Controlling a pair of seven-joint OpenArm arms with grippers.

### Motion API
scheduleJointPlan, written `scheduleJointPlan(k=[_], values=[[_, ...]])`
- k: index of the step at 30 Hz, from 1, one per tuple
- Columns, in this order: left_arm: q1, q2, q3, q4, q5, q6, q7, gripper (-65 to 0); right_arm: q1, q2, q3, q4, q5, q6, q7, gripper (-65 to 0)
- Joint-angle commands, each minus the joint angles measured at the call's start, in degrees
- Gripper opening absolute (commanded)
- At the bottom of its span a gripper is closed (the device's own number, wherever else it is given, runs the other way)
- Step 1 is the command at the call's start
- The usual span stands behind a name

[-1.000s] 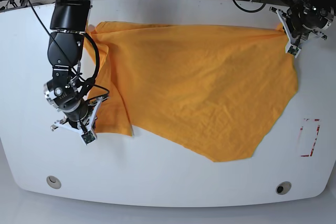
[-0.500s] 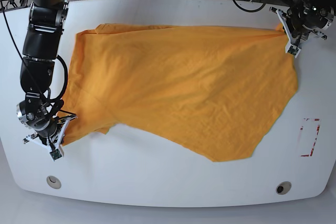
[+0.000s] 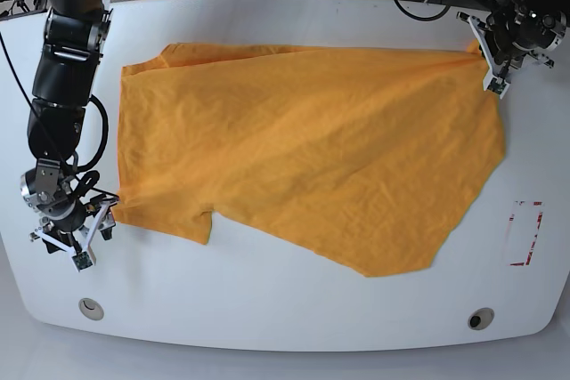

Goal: Fold the T-shirt properly
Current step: 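Drag the grasped fabric with the right gripper to spread the shirt, then move the right gripper to the shirt corner and the left gripper inward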

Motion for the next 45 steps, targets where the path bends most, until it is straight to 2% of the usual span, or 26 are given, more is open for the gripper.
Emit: scheduleJointPlan(k=[1, 4, 6, 8, 12, 16, 17, 18, 21, 23, 25, 26, 31, 36, 38, 42, 45], values=[[-0.2, -0.7, -0.3, 0.9, 0.2, 0.1, -0.2, -64.7, -1.1, -0.9, 4.5, 5.2, -0.2, -0.2, -0.1, -22.7], [-0.3, -0.7, -0.3, 0.9, 0.1, 0.1, -0.2, -64.7, -3.9, -2.4, 8.0, 10.3, 0.0, 1.6, -4.1, -22.7], [-1.0, -0.7, -0.2, 0.9, 0.1, 0.1, -0.2, -64.7, -6.0, -4.8, 11.0, 14.7, 0.0, 5.3, -7.1, -22.7], [-1.5, -0.7, -0.2, 0.9, 0.1, 0.1, -0.2, -64.7, -7.8, -6.9, 13.6, 18.8, 0.0, 7.1, -9.7, -22.7], [-2.9, -0.7, -0.2, 1.0, 0.0, 0.1, -0.1, -64.6, -12.2, -12.3, 17.4, 27.7, 0.0, 7.1, -15.3, -22.8], [-4.1, -0.7, -0.2, 0.9, 0.1, 0.0, -0.1, -62.2, -17.1, -16.9, 17.6, 35.1, 0.0, 7.1, -18.7, -22.8], [-4.2, -0.7, -0.2, 0.9, 0.1, -0.1, 0.0, -59.7, -17.9, -17.8, 17.5, 36.3, 0.0, 7.1, -18.9, -22.8], [-4.2, -0.7, -0.2, 0.9, 0.1, -0.2, 0.0, -54.4, -19.0, -19.2, 17.3, 37.9, 0.0, 7.1, -19.0, -22.8], [-3.9, -0.7, -0.2, 1.2, 0.0, -0.3, 0.1, -35.8, -21.6, -22.2, 17.2, 41.0, -0.1, 7.1, -19.1, -22.8], [-3.8, -1.0, -0.2, 1.2, -0.1, -0.4, 2.2, -23.7, -22.9, -23.4, 17.2, 41.9, -0.1, 7.1, -19.1, -22.8], [-4.1, -1.1, 0.0, 1.2, -0.1, -1.6, 5.9, -16.1, -23.7, -23.7, 17.1, 42.0, -0.1, 7.1, -19.1, -22.8], [-4.2, -1.1, 0.2, 1.2, -0.2, -3.0, 7.5, -14.6, -24.1, -23.8, 17.0, 42.0, -0.1, 7.1, -19.1, -22.8], [-4.4, -1.6, 0.1, 2.1, 0.1, -3.8, 9.1, -14.6, -27.5, -25.6, 16.0, 44.5, -0.1, 7.1, -19.4, -22.8], [-9.0, -1.5, -2.3, 2.2, -0.2, -3.8, 9.0, -14.6, -31.6, -27.7, 16.5, 47.3, 1.5, 7.1, -23.2, -22.8], [-11.0, -1.5, -2.3, 2.2, -0.2, -3.8, 9.0, -14.6, -33.7, -27.7, 18.7, 48.0, 6.0, 7.1, -24.6, -22.8], [-17.5, -1.5, -2.6, 1.8, 0.1, -3.8, 9.0, -14.6, -35.8, -27.4, 26.5, 47.8, 18.9, 7.1, -32.0, -22.8], [-21.1, -1.5, -2.6, 1.6, 0.1, -3.8, 8.3, -14.6, -38.1, -27.3, 30.4, 47.8, 26.7, 7.1, -35.4, -22.8]])
